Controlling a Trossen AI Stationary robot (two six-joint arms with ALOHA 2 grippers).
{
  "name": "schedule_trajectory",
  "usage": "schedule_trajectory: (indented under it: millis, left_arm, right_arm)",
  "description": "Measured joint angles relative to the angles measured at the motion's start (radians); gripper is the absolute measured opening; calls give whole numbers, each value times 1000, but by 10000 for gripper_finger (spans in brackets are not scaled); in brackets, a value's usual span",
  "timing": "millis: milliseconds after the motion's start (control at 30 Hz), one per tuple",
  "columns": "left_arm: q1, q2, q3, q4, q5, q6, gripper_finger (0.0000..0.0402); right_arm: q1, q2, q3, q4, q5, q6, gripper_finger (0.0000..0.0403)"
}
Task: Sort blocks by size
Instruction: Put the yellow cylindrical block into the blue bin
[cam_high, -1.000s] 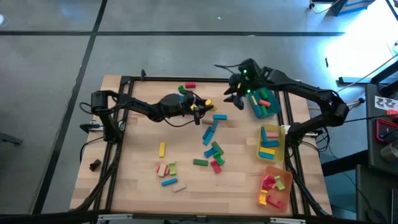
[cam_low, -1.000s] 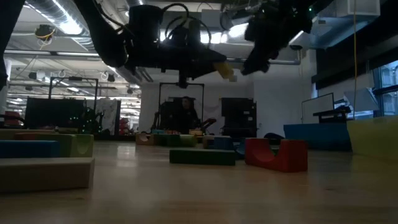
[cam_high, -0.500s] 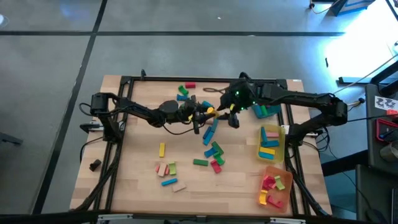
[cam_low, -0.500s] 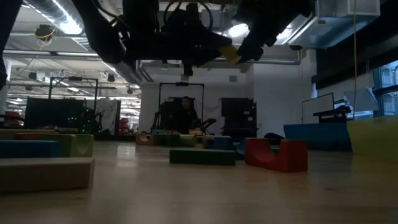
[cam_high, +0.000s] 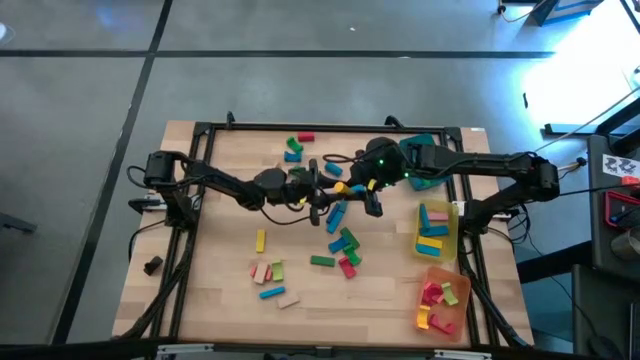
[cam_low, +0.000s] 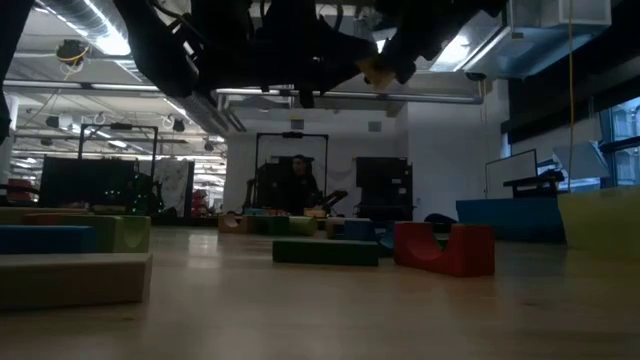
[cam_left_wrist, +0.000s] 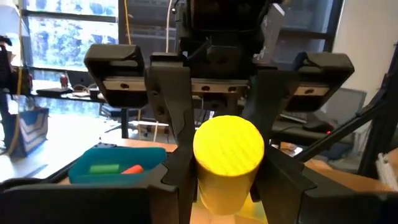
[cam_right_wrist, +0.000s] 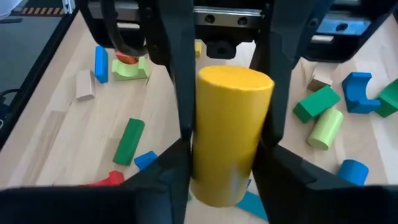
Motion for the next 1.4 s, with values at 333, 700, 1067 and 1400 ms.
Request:
schedule_trajectory:
  millis: [333,700,1067,1400]
  left_arm:
    - [-11,0,0,-5,4,-3,166]
    - [-6,0,0,-163,-6,-21,240]
    - [-26,-19,0,-275,8,-32,241]
    - [-54,-305,0,-868,6,-104,241]
  right_arm:
    - [-1,0,0,-9,5,23,134]
    - [1,0,0,-200,350,-8,136]
    - [-165,0,0,-530,781,-27,136]
    - [-484,0,-46,-534,704,-59,136]
